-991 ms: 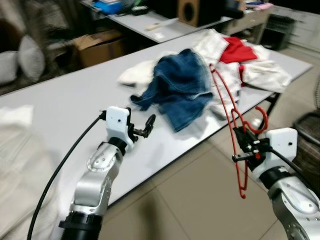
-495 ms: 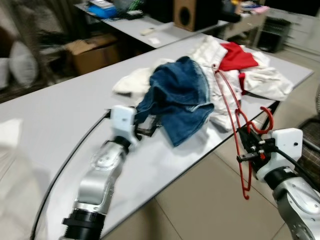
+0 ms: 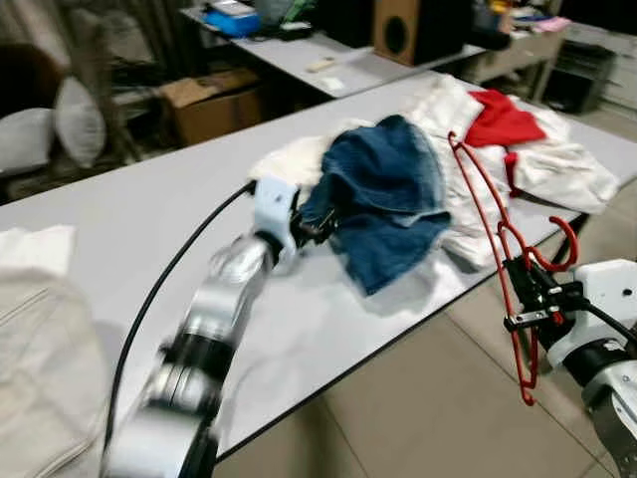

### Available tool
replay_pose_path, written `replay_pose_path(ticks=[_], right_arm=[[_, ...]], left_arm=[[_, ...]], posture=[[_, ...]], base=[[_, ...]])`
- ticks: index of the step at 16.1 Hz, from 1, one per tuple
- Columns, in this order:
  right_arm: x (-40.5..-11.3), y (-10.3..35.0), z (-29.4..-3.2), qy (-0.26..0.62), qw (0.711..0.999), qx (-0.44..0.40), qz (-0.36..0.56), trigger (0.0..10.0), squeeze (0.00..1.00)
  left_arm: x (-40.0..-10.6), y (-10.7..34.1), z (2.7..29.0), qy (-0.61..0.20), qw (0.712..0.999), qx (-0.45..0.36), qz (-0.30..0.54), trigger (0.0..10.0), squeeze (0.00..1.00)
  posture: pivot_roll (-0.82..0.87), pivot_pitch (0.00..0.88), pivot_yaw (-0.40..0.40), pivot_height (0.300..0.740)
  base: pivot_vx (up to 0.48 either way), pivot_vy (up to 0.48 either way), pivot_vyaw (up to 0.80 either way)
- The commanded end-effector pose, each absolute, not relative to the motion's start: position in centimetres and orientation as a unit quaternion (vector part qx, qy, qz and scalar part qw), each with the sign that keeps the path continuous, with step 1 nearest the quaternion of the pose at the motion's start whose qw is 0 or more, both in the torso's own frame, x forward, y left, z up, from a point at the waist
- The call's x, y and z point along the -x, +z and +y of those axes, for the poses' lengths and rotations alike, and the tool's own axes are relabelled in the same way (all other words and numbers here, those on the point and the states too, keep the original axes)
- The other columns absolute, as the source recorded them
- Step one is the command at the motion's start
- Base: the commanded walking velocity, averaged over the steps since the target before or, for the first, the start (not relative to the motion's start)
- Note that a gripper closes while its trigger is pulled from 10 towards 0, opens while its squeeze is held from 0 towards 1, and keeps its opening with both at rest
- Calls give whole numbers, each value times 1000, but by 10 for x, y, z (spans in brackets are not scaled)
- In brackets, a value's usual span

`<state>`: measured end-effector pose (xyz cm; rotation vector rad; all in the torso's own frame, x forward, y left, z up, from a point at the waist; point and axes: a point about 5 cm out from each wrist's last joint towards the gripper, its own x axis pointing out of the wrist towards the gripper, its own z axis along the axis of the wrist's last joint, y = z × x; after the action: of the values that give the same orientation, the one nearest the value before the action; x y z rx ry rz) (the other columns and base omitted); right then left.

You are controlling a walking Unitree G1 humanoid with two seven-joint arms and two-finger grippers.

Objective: Hang hanger

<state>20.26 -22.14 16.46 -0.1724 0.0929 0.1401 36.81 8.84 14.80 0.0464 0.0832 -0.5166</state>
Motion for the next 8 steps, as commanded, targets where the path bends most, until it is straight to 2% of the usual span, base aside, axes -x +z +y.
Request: replay_pose_path(ticks=[1, 2, 6, 8], right_arm=[[-200, 169, -221, 71, 993, 88, 43, 10000, 0], [-198, 170, -221, 72, 992, 89, 43, 10000, 0], [-187, 170, -221, 67, 992, 89, 55, 10000, 0], [-182, 172, -220, 66, 992, 89, 59, 10000, 0]], left_arm=[[-372, 148, 86, -251, 967, -32, 43, 10000, 0], [-376, 146, 87, -238, 969, -35, 55, 10000, 0], [-384, 145, 79, -248, 964, 58, 71, 10000, 0], [-387, 144, 77, -234, 967, 61, 76, 10000, 0]], posture=[[-236, 0, 95, 740], [-250, 0, 102, 740], [-284, 0, 114, 740], [-300, 0, 118, 740]], base=[[0, 0, 0], [0, 0, 0], [0, 0, 0], [0, 0, 0]])
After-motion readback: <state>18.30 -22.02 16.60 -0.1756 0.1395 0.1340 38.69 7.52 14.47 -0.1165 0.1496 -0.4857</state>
